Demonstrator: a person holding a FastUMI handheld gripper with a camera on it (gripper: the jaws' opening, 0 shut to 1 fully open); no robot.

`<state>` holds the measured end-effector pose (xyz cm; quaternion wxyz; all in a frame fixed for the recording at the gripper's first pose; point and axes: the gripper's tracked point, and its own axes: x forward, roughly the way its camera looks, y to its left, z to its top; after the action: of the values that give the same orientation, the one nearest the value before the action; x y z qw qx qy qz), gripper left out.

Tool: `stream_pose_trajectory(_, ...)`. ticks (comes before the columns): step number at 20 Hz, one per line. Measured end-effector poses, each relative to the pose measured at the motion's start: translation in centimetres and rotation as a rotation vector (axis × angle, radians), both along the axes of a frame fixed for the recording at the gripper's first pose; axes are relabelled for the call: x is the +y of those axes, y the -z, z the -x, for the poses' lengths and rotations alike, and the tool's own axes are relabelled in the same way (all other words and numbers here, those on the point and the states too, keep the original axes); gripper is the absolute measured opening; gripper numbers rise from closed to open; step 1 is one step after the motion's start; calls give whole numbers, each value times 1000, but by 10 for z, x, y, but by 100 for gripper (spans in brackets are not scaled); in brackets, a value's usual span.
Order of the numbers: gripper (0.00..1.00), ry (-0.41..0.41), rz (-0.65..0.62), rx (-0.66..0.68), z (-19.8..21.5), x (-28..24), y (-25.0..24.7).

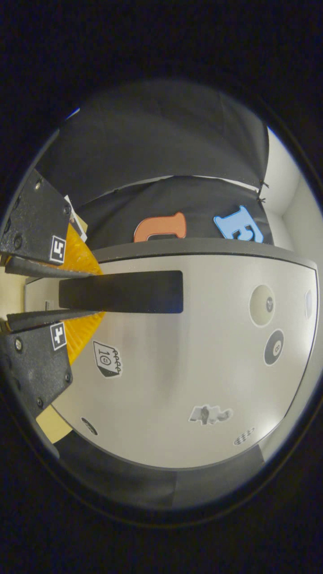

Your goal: Open the shoe cabinet door, grab the shoes and put them into the shoe cabinet, then close the shoe cabinet door.

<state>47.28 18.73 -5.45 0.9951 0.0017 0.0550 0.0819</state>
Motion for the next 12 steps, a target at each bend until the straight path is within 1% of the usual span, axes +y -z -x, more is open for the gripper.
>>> stream_pose_trajectory(4,33,-30,-8,3,18,-3,1)
stream_pose_trajectory(8,32,-57,-30,2,56,-8,1)
stream_pose_trajectory(12,31,-72,-31,-9,90,-29,4)
